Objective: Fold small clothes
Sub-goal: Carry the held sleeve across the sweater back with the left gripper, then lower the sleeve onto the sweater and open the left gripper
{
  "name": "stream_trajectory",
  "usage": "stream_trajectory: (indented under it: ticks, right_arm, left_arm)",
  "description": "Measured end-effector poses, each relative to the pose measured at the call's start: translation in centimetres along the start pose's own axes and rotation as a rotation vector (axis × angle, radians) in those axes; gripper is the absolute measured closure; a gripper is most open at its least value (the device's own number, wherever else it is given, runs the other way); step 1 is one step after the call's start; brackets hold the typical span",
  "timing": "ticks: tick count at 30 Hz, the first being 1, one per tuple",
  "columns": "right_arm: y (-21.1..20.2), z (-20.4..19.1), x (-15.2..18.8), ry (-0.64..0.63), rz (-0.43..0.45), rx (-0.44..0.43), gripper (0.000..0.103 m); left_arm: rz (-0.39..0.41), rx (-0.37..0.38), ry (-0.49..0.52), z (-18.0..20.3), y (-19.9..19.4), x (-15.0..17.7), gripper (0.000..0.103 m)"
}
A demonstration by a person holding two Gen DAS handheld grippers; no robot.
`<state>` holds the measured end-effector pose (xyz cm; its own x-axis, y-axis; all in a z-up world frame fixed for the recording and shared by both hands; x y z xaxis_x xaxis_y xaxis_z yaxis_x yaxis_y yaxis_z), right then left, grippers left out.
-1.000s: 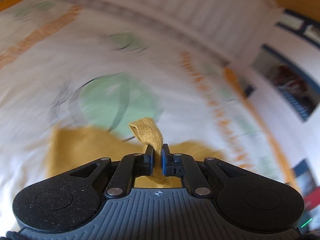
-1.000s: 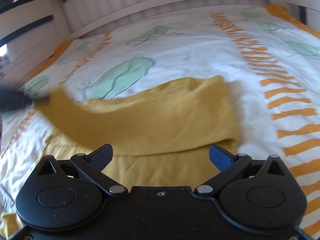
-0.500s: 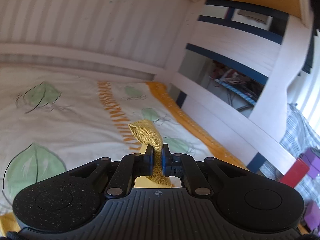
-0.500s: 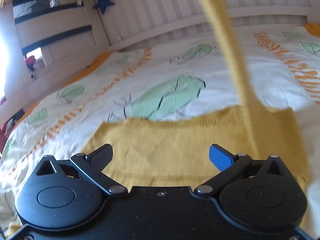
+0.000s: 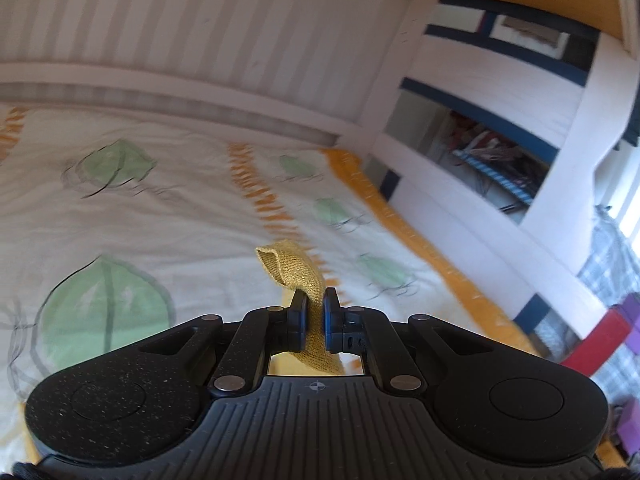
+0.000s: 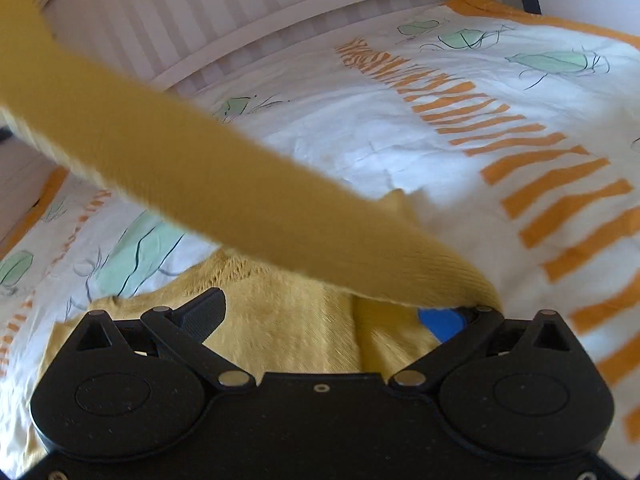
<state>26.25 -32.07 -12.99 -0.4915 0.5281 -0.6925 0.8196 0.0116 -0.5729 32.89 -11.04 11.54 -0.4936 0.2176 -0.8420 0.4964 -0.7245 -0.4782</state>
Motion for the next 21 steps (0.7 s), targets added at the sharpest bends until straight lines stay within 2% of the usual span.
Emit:
stream_trajectory:
  ticks: [4,6,9,14,16,21]
  right_arm:
    - [-2.6,-0.4,1.2,-0.075,-0.037,0.011,0.0]
    - [-3.5,-0.8,1.9,-0.102,-0.085,0.003,0.0]
    - [-4.5,-1.5,3.0,-0.154,-0.138,0.001,0.0]
    - [-5.3,-2.6,4.3,-0.183,-0.176,-0.038,0.0]
    - [-5.3,-3.1,4.6,-0.201,-0.172,-0.047,0.0]
    - [-5.1,-3.6,5.7,-0.241,-0.177,-0.051,0.001]
  left_arm:
    - [-0.047,-0.08,-0.003,-3.8,-0.7,3.5,0.096]
    - [-0.077,-0.123,0.001,-5.6,-1.1,5.8,0.096]
    - [-0.155,-0.199,-0.002,-8.4,-1.0,9.6,0.096]
    - [-0.275,-0.286,-0.13,-13.6,0.7,15.9,0.096]
    - [-0.294,-0.309,-0.162,-15.0,1.2,17.8,0.095]
    - [-0.308,-0.368,-0.163,-16.4,1.6,20.7,0.095]
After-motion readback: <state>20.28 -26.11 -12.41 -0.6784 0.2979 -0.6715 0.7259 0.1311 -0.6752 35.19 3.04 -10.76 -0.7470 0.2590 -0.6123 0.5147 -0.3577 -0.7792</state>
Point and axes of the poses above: each gripper's, at about its wrist camera, not at the fingertips, and y roughly the way its jaws point, z to its right, x to its underside, the point moved 2 cm from there along y, roughly the way its jaws point, and after that the axes turned 7 degrees about y, right-handed, at the moved point
